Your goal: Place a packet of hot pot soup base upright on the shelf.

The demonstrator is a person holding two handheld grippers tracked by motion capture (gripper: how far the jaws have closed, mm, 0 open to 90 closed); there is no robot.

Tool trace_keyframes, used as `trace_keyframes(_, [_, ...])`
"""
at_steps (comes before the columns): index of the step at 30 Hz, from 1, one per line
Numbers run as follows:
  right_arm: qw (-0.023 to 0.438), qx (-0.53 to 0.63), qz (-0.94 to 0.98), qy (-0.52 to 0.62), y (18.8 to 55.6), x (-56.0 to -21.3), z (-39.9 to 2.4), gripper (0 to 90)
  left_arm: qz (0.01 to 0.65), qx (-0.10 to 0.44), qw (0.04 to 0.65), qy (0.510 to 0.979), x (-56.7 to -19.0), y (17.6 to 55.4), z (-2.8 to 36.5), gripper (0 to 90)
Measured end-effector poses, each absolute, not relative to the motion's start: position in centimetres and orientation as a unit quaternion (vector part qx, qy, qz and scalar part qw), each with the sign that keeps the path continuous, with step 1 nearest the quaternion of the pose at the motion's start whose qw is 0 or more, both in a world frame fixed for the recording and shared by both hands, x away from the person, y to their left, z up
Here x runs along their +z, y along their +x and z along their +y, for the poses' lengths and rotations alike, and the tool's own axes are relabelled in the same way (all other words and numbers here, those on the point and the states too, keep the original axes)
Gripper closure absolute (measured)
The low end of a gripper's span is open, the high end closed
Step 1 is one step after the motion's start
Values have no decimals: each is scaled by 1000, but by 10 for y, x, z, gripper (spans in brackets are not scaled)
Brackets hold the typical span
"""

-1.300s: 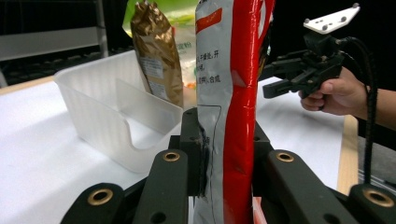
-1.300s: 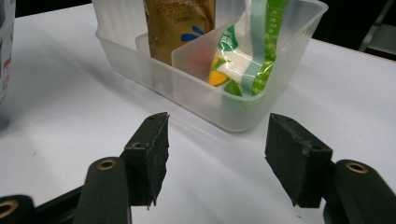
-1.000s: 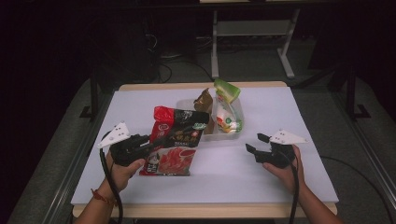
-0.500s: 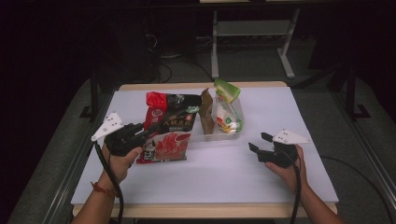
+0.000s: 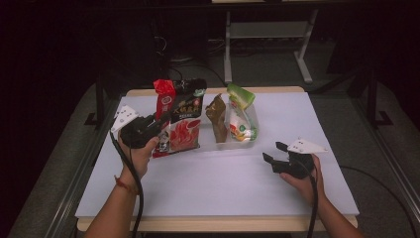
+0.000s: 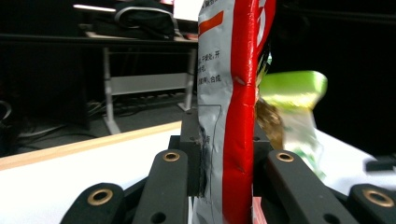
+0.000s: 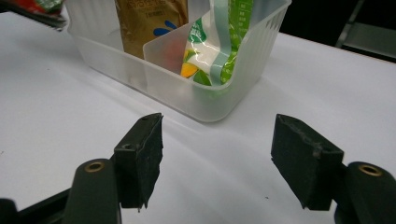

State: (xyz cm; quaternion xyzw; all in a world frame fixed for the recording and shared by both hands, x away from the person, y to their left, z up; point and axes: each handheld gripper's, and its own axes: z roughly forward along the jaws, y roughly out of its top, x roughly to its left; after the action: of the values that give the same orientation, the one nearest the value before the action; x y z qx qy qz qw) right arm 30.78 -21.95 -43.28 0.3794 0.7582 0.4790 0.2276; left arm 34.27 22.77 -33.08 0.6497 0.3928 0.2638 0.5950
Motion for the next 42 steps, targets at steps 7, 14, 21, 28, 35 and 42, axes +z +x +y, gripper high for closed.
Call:
trace_keyframes(7, [226,479,759,378,308,-433,-219,331,413,283,592,631,-325,360,207,757])
trace_keyframes(14, [225,479,761,376,307,-434,-219,331,437,308,580,615,-321,379,182,756])
trace_keyframes(21, [218,479,765,370,307,-435,-217,328,453,333,564,605,-329,397,157,756])
trace_keyframes(28, [216,481,766,368,306,-436,-217,321,475,360,549,586,-343,410,144,757])
trace_keyframes(35, [212,481,768,365,305,-436,-217,321,479,385,530,584,-340,414,146,757])
trace_keyframes(42, [211,481,771,361,304,-435,-214,322,481,390,536,574,-349,417,130,754])
